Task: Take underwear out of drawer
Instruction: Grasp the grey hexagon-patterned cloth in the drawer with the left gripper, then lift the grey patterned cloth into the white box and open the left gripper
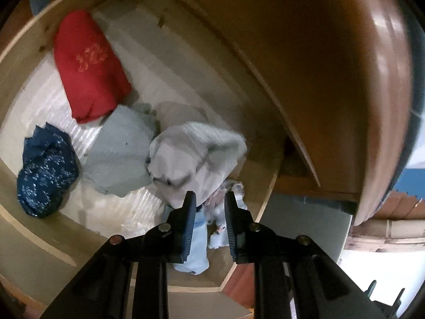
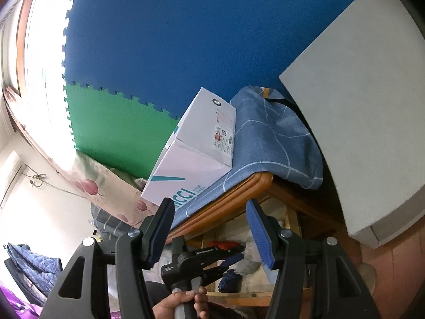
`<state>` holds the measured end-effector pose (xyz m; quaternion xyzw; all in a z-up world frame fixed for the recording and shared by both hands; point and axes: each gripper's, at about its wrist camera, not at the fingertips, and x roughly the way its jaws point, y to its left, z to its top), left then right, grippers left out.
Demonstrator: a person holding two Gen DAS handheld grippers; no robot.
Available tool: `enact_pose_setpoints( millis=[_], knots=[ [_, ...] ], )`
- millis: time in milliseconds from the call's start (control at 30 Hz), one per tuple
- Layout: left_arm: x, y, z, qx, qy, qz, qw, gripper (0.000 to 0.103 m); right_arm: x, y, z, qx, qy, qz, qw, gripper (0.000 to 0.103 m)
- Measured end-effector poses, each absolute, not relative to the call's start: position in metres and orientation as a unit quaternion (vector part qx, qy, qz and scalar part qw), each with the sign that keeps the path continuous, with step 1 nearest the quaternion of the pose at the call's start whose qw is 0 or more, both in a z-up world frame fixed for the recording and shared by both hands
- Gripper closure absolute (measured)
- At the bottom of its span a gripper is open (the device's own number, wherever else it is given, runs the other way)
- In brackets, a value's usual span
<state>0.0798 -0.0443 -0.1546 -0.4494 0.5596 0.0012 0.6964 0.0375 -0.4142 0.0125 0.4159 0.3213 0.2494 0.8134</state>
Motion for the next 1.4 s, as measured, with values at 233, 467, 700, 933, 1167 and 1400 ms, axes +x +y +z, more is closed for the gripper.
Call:
enact_pose_setpoints(
  millis=[233,467,700,933,1167,1400],
  knots=[
    [0.128,-0.07,-0.182,-0.362,0.604,0.024,0.71,0.052,0.038,-0.403,0.015,0.391,0.332,0.254,0.82,0.044],
    [0.131,-0.06,-0.189,-0.34,0.616,0.088,0.705,0.022,0.04,-0.404,0.013,0.403,0.333,0.257,0.813,0.042],
    [0.137,-0.066,-0.201,-0.384,0.598,0.069,0.7,0.022,0.042,-0.402,0.013,0.401,0.338,0.265,0.809,0.042],
    [0.147,-0.053,-0.221,-0.404,0.609,0.071,0.678,0.07,0.041,-0.409,0.01,0.414,0.334,0.268,0.803,0.042],
    [0.124,-0.04,-0.196,-0.406,0.594,0.049,0.693,0.081,0.04,-0.409,0.01,0.414,0.334,0.264,0.805,0.042],
    [0.092,-0.019,-0.164,-0.402,0.579,0.014,0.709,0.081,0.042,-0.407,0.01,0.409,0.337,0.254,0.809,0.042]
  ],
)
